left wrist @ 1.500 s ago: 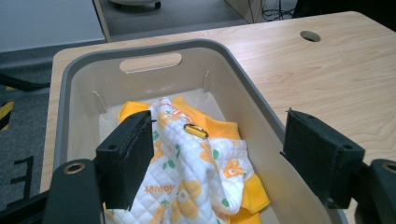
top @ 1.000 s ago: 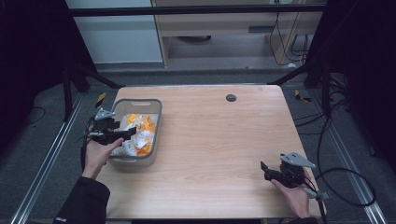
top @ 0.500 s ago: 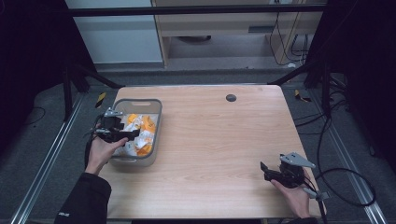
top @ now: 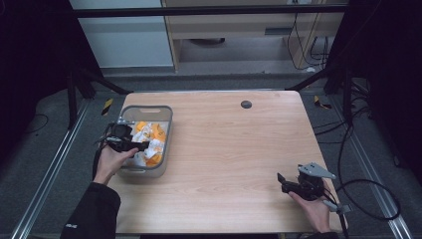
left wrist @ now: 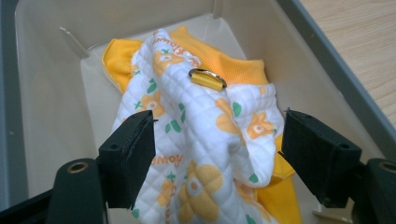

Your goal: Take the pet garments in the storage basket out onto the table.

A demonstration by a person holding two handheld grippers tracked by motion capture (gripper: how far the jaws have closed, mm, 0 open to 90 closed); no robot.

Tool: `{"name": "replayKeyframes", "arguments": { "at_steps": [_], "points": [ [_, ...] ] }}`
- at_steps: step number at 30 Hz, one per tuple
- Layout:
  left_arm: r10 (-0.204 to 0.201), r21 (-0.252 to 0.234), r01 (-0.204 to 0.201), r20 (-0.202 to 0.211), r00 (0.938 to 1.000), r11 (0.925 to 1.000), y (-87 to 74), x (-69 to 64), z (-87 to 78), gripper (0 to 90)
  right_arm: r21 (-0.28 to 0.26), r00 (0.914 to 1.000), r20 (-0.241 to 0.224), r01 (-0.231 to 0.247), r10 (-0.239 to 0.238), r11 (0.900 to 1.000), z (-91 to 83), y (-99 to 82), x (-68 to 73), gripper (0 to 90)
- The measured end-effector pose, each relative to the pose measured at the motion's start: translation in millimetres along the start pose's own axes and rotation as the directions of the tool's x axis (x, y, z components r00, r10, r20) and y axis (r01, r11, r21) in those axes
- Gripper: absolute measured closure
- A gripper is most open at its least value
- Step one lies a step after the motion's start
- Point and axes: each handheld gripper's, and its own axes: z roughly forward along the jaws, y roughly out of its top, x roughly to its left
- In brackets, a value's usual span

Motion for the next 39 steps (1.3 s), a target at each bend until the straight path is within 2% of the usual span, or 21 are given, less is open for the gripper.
{"name": "replayKeyframes", "arguments": {
  "at_steps": [9, 14, 19, 20, 22, 25, 28, 33, 35, 39],
  "points": [
    [-0.011, 0.057, 0.011, -0.003, 0.9999, 0.9983, -3.6, 4.6, 10.8, 26.9, 0.003, 1.0, -0.002, 0.004, -0.004, 1.0, 1.2, -0.2, -0.3, 16.8],
    [-0.011, 0.092, 0.012, -0.011, 0.9999, 0.9957, -6.2, 6.3, 14.5, 31.8, 0.009, 0.9999, -0.006, 0.01, -0.01, 0.9999, 1.9, -0.5, -0.3, 16.8],
    [-0.016, 0.109, 0.016, 0.0, 0.9999, 0.9939, -6.9, 6.9, 16.6, 38.5, 0.012, 0.9999, -0.009, 0.008, -0.008, 0.9999, 2.4, -0.6, -0.1, 16.8],
    [-0.014, 0.113, 0.013, 0.003, 0.9999, 0.9935, -6.9, 6.8, 16.9, 44.7, 0.009, 0.9999, -0.007, 0.008, -0.008, 0.9999, 2.2, -0.4, -0.4, 16.8],
    [-0.01, 0.13, 0.009, 0.01, 0.9999, 0.9915, -6.7, 5.9, 18.1, 46.1, 0.008, 0.9999, -0.008, 0.007, -0.007, 0.9999, 2.0, -0.3, -0.4, 16.8],
    [-0.013, 0.162, 0.01, 0.018, 0.9998, 0.9867, -6.7, 4.6, 21.2, 57.8, 0.011, 0.9999, -0.01, 0.013, -0.013, 0.9998, 2.5, -0.5, -0.1, 16.8],
    [-0.022, 0.178, 0.02, 0.012, 0.9997, 0.9838, -6.4, 5.2, 22.2, 64.3, 0.011, 0.9999, -0.012, 0.012, -0.012, 0.9999, 2.4, -0.4, 0.0, 16.8],
    [-0.034, 0.185, 0.032, 0.009, 0.9994, 0.9823, -6.2, 6.3, 22.7, 70.7, 0.011, 0.9999, -0.011, 0.011, -0.011, 0.9999, 2.2, -0.3, -0.4, 16.8],
    [-0.026, 0.18, 0.024, 0.009, 0.9996, 0.9834, -5.9, 5.2, 21.3, 74.1, 0.014, 0.9999, -0.015, 0.007, -0.007, 0.9999, 2.0, -0.1, 0.0, 16.7],
    [-0.017, 0.172, 0.016, 0.005, 0.9998, 0.9849, -4.3, 3.8, 17.7, 75.4, 0.013, 0.9999, -0.013, 0.011, -0.011, 0.9999, 2.6, -0.3, -0.4, 16.7]
  ]
}}
